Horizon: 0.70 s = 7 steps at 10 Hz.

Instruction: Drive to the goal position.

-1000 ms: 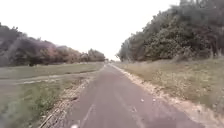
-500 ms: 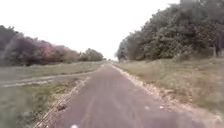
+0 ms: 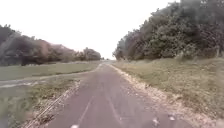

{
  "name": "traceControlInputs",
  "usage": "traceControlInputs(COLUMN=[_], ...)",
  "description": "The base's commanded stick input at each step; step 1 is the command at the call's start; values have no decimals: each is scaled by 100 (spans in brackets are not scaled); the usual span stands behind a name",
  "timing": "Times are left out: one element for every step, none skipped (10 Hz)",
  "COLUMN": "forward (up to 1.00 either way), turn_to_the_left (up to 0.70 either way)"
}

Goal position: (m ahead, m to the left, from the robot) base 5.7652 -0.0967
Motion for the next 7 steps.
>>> traceControlInputs(forward=[70,70,70,70,70,70,70], turn_to_the_left=[0,0,0,0,0,0,0])
